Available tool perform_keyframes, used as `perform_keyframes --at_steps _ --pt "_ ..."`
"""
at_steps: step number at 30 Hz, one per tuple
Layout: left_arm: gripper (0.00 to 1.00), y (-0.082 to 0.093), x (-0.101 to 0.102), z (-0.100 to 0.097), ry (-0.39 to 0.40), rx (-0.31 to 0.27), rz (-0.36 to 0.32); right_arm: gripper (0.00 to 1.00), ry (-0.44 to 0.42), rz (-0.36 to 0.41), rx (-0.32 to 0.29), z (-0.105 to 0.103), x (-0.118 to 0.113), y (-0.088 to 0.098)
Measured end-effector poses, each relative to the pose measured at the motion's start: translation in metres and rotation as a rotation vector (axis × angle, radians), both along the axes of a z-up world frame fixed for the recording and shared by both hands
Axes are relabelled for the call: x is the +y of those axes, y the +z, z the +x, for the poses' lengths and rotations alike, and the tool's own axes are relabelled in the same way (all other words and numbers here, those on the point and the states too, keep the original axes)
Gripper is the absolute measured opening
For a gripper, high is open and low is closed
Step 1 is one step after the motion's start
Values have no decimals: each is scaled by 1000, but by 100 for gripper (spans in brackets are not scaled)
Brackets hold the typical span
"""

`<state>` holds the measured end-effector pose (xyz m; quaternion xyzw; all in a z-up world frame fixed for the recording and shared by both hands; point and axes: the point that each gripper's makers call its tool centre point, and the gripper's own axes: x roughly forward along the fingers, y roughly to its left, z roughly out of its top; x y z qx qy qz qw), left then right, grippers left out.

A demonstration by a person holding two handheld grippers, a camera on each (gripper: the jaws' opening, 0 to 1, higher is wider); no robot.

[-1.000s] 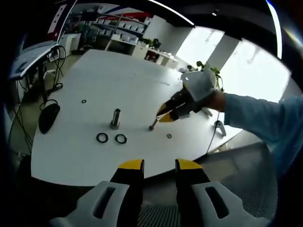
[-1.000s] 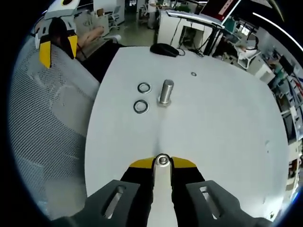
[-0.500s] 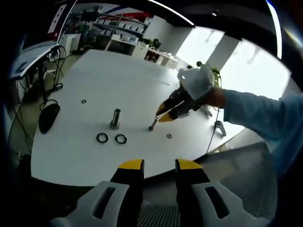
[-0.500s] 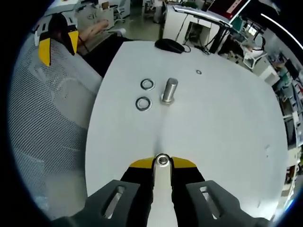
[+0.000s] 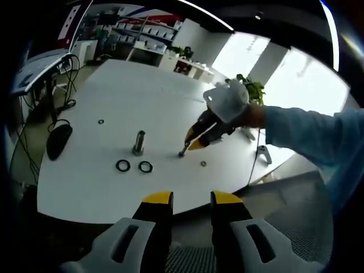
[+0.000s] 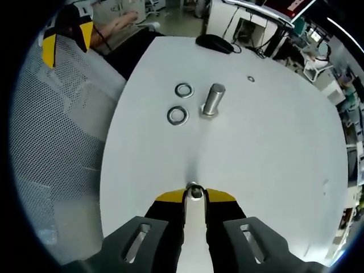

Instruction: Place the washer onto the threaded stud by aligning its center hole with the stud, sliding it down to the base, and recovering from edge contact or off-axis alignment until the washer reaches the visible bottom stop.

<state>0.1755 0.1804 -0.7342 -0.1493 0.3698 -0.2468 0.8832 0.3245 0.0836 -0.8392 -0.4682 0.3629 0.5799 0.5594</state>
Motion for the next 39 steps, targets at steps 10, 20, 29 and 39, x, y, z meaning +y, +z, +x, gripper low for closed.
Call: perform_keyframes --at_steps 10,20,29,39 --pt "24 -1 0 0 -2 5 1 14 -1 -39 32 0 -1 -23" --pt "24 -1 0 0 3 5 -3 14 4 -52 41 -1 -1 -32" --pt "24 -1 0 0 1 3 -2 33 -30 -29 37 -1 -9 -25" --pt "24 -1 -2 -1 -16 3 5 31 -134 16 71 -12 -44 -10"
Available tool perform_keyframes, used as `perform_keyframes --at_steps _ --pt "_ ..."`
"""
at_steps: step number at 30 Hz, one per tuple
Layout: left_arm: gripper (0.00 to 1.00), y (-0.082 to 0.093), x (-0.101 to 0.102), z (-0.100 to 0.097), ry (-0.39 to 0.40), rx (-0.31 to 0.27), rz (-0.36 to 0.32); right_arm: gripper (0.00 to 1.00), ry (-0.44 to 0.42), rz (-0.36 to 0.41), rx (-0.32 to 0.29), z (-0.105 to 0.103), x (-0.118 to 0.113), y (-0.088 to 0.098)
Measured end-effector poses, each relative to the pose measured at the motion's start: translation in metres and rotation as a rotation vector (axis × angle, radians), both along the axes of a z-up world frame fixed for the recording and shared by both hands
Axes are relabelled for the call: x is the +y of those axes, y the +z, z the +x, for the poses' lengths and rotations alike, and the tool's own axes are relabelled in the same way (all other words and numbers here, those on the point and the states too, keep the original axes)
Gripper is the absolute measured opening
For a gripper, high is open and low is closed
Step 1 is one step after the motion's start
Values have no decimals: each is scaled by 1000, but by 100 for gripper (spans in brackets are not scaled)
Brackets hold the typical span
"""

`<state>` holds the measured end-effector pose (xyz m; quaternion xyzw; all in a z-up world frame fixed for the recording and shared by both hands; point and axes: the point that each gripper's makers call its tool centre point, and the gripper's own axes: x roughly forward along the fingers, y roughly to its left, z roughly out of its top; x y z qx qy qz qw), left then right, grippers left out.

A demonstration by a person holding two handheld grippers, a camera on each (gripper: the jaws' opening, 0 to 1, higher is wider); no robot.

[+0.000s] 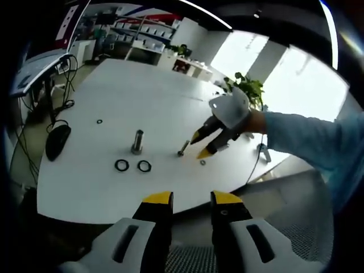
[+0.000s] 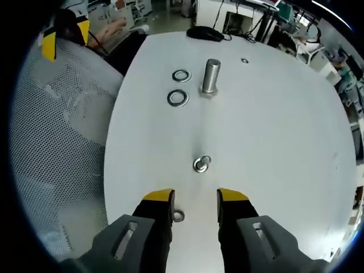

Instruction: Place the washer onto the threaded stud by aligning its center hole with the stud, sliding it down to the base, and recovering from edge contact or off-axis alignment until the washer reaches the visible bottom stop.

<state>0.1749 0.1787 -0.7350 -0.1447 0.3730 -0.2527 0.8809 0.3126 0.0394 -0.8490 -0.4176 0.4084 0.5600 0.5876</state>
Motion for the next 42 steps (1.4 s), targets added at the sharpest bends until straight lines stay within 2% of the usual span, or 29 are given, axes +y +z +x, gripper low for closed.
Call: perform_keyframes --at_steps 9,13,22,26,27,28,31,35,36,42 --pt "24 -1 0 -1 -6 5 7 29 -45 -21 31 -13 -27 -8" --pt "24 -1 0 -1 -4 4 6 28 -58 -35 53 -19 -30 -17" --pt "24 -1 0 -2 -8 5 10 24 -62 -78 75 -19 -31 -30" --pt "24 -2 -1 -3 -17 8 15 21 -64 -89 53 -18 -31 -30" --pt "24 -2 -1 -3 -17 8 15 21 -50 -98 38 -18 -31 -30" --pt "24 -2 -1 -3 -17 7 13 22 4 -117 13 -18 -31 -30" --pt "24 -1 -2 -3 -20 5 11 21 -24 -137 18 -20 -29 -30" --pt "24 -2 -2 -3 -26 6 13 20 -1 -147 23 -18 -30 -31" --pt "24 -1 -2 -3 -27 5 13 20 -32 -149 29 -18 -30 -31" --pt "24 -1 -4 -4 -42 5 8 15 -26 -150 -4 -21 -27 -31"
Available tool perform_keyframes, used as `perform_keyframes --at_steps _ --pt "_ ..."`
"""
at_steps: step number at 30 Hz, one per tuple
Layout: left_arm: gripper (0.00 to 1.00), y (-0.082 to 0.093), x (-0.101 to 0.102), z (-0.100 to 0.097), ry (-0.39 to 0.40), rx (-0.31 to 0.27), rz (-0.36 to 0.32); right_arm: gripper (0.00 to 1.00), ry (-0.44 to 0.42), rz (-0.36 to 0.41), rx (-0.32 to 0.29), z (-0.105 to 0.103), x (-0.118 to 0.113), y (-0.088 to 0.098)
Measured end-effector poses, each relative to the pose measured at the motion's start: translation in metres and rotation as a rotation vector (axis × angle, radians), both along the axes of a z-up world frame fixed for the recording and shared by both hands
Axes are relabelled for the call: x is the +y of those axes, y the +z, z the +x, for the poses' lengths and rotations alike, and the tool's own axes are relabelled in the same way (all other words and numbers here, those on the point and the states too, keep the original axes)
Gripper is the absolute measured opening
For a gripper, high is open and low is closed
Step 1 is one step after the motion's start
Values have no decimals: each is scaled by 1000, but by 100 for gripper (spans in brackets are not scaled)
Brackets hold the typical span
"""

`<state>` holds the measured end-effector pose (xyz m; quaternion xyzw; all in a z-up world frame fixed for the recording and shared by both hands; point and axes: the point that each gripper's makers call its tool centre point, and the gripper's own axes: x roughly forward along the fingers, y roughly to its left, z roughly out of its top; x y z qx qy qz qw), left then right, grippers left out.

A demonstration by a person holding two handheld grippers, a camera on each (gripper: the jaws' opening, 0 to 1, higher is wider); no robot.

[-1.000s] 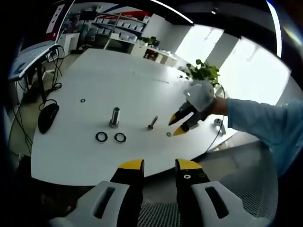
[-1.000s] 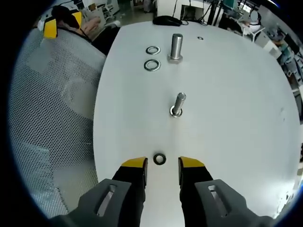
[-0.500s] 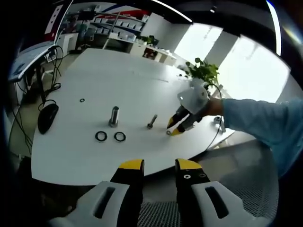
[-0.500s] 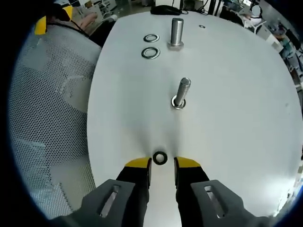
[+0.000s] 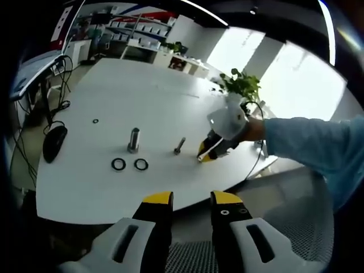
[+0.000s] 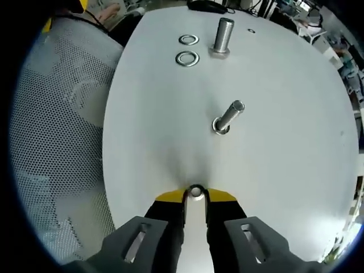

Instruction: Place the washer onto the threaded stud by aligning its center hole with the stud, sliding it down to the base, and recovering from edge contact or off-axis alignment until the washer reaches the visible bottom stop.

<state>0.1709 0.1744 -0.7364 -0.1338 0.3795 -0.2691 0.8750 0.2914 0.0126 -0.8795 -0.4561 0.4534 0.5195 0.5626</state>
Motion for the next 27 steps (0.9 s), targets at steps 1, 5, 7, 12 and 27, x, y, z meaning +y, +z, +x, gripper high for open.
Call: perform_keyframes --at_steps 1,5,7,12,27 --pt "24 0 0 0 -1 0 0 15 -8 1 -6 1 0 0" --pt "24 0 -2 -1 -13 4 2 15 -35 21 -9 1 -1 0" --pt "24 0 -2 -1 -16 4 2 15 -50 32 -7 2 -1 0" --pt "24 0 -3 -2 -21 2 0 14 -138 117 20 5 2 1" --pt "25 -1 -2 -2 -23 6 4 13 -44 146 -14 3 24 23"
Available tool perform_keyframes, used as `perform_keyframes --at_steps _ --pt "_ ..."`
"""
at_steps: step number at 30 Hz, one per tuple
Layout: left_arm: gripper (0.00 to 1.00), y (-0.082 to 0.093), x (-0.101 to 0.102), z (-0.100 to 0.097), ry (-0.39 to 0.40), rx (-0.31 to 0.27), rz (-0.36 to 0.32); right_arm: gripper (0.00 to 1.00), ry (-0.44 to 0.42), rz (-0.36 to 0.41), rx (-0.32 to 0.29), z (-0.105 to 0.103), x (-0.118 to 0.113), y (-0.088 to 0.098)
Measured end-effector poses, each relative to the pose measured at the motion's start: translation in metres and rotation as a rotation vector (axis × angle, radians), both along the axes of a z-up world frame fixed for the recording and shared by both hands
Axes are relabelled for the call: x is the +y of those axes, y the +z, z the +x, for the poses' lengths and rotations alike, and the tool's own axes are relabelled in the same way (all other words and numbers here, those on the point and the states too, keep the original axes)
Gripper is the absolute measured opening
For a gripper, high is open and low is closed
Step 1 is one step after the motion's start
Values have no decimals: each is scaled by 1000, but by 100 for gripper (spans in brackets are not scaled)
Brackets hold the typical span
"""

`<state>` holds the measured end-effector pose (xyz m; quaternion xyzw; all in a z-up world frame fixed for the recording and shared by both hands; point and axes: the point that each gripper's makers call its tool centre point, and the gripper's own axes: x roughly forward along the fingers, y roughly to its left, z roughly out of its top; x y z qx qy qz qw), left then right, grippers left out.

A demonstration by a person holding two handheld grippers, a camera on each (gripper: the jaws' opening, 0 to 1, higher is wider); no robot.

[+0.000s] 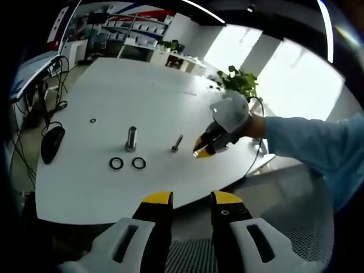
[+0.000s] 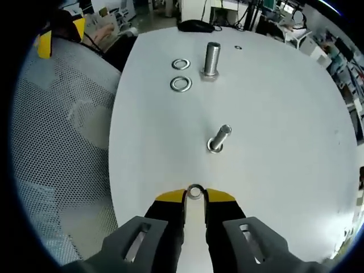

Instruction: Place the washer onto the threaded stud by aligning its center hole with the stud, sliding it down to the base, and recovering from edge contact or off-axis alignment until the washer reaches the visible bottom stop.

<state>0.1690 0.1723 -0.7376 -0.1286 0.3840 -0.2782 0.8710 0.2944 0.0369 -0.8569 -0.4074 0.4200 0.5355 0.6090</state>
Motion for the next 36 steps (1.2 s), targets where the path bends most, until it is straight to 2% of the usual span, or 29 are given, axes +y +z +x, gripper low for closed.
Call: perform_keyframes --at_steps 11,16,24,36 --pt "25 0 0 0 4 0 -1 13 27 37 -15 7 14 20" --pt "24 1 0 1 10 -2 -3 13 45 41 -41 16 19 30" --pt "24 1 1 1 18 -3 -6 13 69 96 -95 27 39 46" --pt "24 1 1 1 17 -3 -6 13 104 71 -95 29 46 39"
